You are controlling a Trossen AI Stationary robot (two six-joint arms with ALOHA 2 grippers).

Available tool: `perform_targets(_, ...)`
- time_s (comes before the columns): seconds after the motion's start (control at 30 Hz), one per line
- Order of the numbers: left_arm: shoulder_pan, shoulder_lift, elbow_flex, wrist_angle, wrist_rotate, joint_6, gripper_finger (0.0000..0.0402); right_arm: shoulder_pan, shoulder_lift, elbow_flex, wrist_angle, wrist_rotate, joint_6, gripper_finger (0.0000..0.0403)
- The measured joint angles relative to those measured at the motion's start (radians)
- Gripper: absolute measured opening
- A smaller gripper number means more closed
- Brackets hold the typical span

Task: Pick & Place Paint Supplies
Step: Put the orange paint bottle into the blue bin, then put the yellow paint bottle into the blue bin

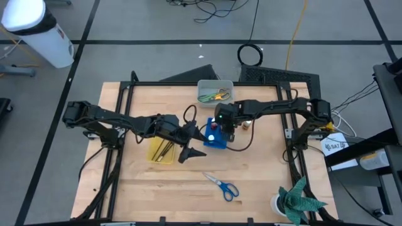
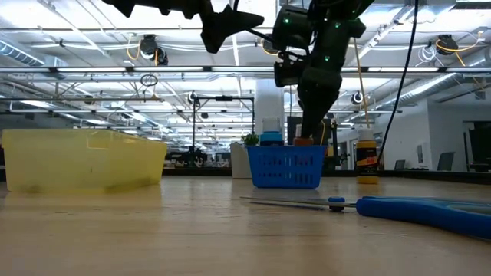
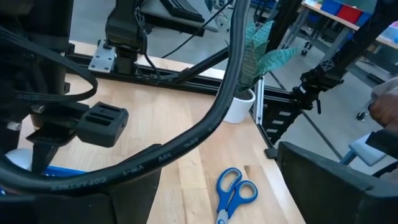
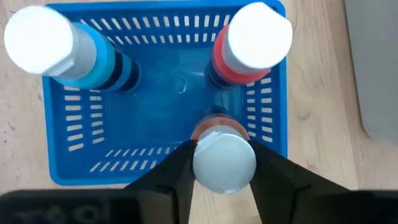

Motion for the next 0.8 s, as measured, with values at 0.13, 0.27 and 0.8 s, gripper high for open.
perform_targets(0.13, 0.0, 0.0, 0.0, -0.001, 0.0, 0.0, 0.0331, 0.0, -0.007, -0.003, 0.011, 0.001, -0.001, 0.0176)
perform_targets(0.27, 0.0, 0.0, 0.0, -0.001, 0.0, 0.0, 0.0323, 0.0, -0.023, -0.003, 0.011, 0.003, -0.002, 0.0205)
perform_targets(0.8, -0.001, 0.0, 0.0, -0.021, -0.002, -0.001, 0.0328, -0.03, -0.295, -0.002, -0.301, 0.238, 0.074, 0.0201)
